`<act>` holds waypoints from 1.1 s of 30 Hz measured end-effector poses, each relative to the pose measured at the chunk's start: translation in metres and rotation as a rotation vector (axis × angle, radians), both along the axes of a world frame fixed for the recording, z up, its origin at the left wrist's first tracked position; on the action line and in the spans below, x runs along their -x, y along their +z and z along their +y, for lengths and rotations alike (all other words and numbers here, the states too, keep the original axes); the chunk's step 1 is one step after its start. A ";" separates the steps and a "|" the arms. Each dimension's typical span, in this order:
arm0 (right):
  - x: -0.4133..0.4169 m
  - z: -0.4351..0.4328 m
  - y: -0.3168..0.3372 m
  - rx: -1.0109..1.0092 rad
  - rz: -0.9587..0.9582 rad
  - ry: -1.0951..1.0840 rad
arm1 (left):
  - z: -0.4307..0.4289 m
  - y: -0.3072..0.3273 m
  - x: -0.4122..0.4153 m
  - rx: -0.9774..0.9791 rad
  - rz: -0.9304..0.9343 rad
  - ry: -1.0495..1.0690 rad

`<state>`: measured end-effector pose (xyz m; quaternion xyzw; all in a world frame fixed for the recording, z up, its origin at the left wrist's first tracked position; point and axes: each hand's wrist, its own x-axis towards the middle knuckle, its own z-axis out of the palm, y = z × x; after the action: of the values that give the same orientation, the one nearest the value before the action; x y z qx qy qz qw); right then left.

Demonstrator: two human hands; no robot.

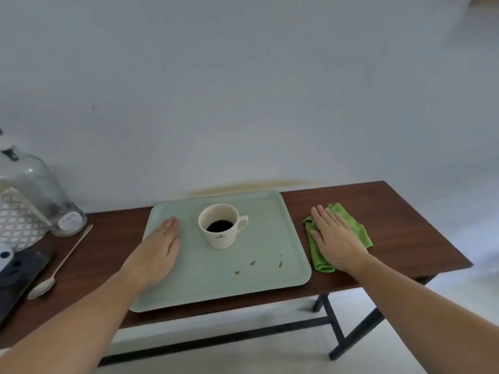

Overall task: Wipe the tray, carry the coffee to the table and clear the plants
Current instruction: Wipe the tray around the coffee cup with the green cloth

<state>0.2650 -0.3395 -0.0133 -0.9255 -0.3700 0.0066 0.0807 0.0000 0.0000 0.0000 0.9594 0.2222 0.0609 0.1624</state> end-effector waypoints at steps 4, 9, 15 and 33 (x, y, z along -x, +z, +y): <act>0.005 -0.001 -0.002 0.031 -0.049 -0.173 | 0.004 -0.012 -0.007 -0.068 0.112 0.000; 0.000 0.003 -0.006 0.063 0.011 -0.208 | 0.001 -0.017 -0.023 -0.018 0.106 0.070; -0.003 0.008 -0.008 -0.047 0.032 -0.260 | -0.005 -0.024 -0.024 -0.113 0.099 0.103; 0.017 0.021 0.026 -0.759 0.452 -0.323 | -0.007 -0.022 -0.023 -0.165 0.120 0.098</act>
<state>0.2484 -0.3182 0.0128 -0.8517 -0.1709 0.0596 0.4918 0.0230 -0.0068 -0.0216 0.9594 0.2725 0.0294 0.0663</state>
